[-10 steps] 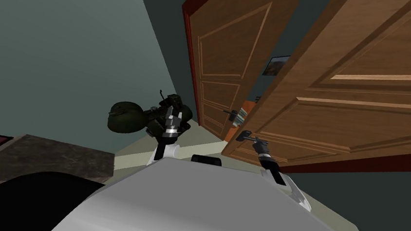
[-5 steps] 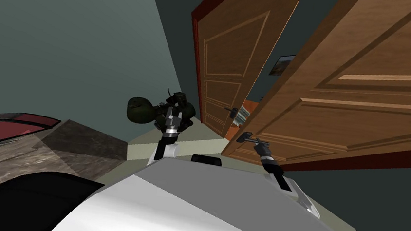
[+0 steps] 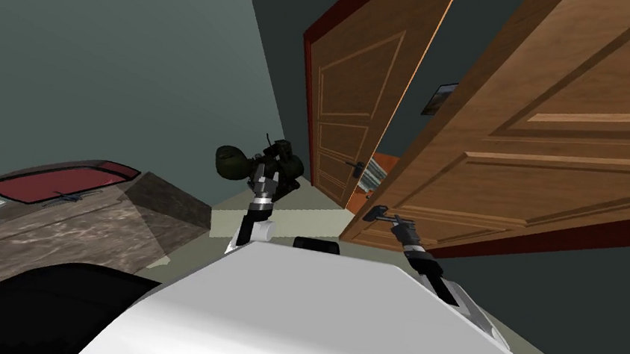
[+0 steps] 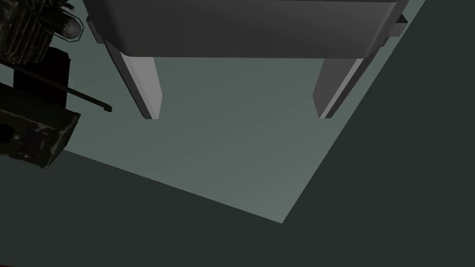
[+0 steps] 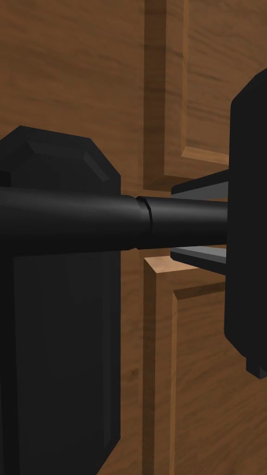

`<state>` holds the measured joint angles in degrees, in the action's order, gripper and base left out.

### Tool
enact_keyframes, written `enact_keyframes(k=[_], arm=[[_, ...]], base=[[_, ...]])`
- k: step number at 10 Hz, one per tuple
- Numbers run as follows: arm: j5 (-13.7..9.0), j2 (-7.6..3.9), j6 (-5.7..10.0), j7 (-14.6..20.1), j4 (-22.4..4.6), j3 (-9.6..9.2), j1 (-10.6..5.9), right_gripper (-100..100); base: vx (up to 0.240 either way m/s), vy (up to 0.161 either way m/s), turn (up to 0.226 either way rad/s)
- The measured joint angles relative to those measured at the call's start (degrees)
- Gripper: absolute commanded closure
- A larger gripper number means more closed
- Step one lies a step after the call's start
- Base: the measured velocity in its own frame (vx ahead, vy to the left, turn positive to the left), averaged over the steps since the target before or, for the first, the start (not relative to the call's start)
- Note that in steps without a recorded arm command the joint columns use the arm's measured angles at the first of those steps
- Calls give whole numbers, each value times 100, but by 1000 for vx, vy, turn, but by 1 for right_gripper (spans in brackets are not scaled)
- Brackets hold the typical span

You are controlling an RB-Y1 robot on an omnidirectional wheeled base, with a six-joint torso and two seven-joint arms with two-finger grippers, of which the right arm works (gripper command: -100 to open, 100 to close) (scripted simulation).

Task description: Pull the door open

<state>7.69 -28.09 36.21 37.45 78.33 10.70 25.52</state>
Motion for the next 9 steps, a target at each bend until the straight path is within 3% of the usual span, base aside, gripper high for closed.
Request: enact_keyframes(k=[3,9], arm=[[29,-46,141,62,-60,-50,74,100],[67,-287,558,246,-314,-102,61,100]], base=[[-125,-43,88],[-256,-79,166]])
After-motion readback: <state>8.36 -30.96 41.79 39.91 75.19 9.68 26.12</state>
